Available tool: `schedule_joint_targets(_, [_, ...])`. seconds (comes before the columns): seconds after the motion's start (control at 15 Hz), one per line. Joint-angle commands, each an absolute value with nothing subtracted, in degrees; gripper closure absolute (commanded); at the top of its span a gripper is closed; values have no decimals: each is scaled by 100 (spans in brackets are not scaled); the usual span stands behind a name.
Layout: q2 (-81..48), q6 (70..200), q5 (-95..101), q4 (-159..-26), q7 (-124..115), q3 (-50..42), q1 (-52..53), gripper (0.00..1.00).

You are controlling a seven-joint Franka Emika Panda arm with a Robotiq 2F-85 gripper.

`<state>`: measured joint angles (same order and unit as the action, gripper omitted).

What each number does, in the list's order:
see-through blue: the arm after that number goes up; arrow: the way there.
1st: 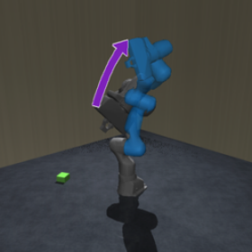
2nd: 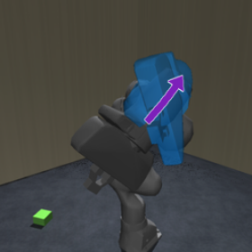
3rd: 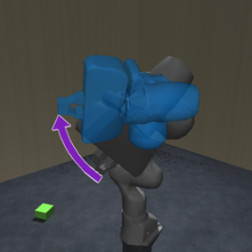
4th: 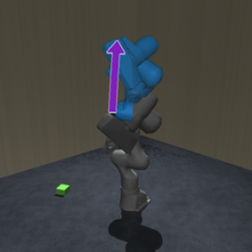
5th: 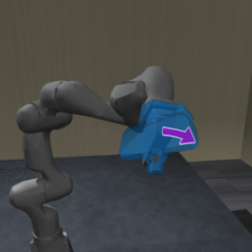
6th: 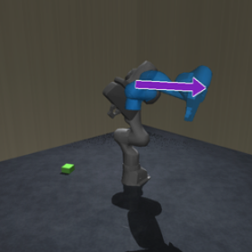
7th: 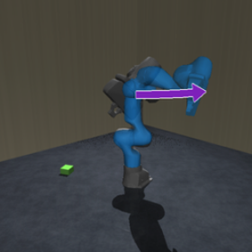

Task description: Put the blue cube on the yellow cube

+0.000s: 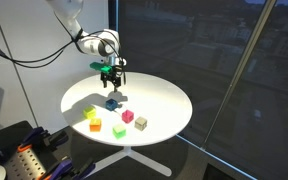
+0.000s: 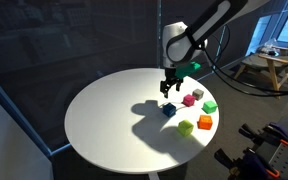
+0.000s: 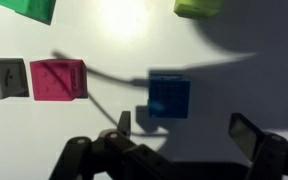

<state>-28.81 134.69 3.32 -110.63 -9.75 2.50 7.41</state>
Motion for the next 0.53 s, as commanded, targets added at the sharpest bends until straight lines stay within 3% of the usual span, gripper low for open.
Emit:
schedule_joint_targets(0.0, [-3107, 13790, 372, -11000, -1308, 118, 863, 0])
schedule_joint_targets(0.47, [-3512, 14113, 400, -10896, -1337, 39, 984, 0])
